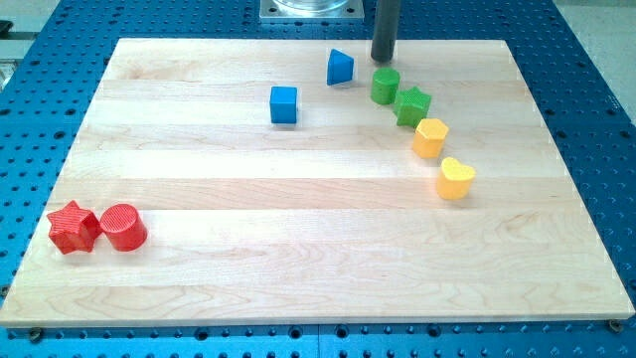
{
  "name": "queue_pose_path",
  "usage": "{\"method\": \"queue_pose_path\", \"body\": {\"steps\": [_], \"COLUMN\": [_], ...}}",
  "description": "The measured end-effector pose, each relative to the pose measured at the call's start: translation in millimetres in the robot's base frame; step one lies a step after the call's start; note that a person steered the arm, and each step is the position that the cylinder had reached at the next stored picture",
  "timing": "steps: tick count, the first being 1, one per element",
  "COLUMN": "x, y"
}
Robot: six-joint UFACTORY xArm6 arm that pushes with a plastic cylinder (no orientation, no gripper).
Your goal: Place the blue cube to the left of the blue triangle
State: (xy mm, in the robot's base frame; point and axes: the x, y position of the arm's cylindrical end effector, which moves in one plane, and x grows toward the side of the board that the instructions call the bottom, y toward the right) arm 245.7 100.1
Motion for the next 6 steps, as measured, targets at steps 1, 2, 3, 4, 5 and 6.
{"method": "queue_pose_path", "body": {"steps": [1, 2, 3, 4, 5, 6], "x": [44, 98, 125, 125, 125, 93], "y": [-69, -101, -101, -108, -146, -169]}}
